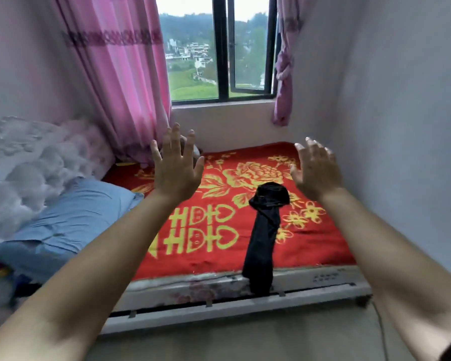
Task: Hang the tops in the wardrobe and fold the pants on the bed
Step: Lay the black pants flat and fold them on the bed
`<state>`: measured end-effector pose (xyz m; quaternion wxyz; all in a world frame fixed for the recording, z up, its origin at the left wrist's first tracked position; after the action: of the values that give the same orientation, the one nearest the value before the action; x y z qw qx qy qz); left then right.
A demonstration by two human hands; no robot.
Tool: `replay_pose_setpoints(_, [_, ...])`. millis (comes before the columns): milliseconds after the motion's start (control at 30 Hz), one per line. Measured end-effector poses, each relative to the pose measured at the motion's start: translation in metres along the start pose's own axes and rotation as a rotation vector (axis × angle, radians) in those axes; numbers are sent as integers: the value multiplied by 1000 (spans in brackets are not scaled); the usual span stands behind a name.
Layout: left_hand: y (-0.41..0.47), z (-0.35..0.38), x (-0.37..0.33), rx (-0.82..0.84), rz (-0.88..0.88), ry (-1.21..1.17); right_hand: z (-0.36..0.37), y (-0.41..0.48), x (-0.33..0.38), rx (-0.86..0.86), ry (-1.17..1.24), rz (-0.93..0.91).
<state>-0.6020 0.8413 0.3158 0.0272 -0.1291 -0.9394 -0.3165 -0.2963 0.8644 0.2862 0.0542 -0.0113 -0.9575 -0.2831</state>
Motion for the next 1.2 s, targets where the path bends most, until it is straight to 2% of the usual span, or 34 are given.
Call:
replay_pose_setpoints(167, [51, 100, -51, 121, 87, -25, 78, 25, -61, 98, -3, 61])
replay_pose_setpoints(300, [84, 198, -76, 228, 129, -50, 166, 39, -100, 253, -70, 102])
replay_pose_setpoints(567, [175, 416, -86, 446, 97, -216, 332, 128, -179, 497, -232, 186])
replay_pose_setpoints(767, [220, 563, -106, 659, 127, -298, 454, 177, -207, 684, -281, 177])
replay_pose_setpoints(1000, [171, 721, -158, 883, 19, -427, 616, 143, -233, 879, -118, 242])
replay_pose_setpoints(1200, [67, 844, -194, 1124, -234, -489, 774, 57, -252, 1130, -31, 268])
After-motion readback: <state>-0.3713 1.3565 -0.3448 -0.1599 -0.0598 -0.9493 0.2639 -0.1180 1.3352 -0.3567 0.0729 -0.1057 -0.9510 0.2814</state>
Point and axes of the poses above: each hand's wrist, its own y-axis towards the middle knuckle, its own z-axis out of the palm, x = y × z, the point moved 10 cm from there along y, towards the middle knuckle, and after that the axes turned 9 degrees about z, right-handed, at the moved point
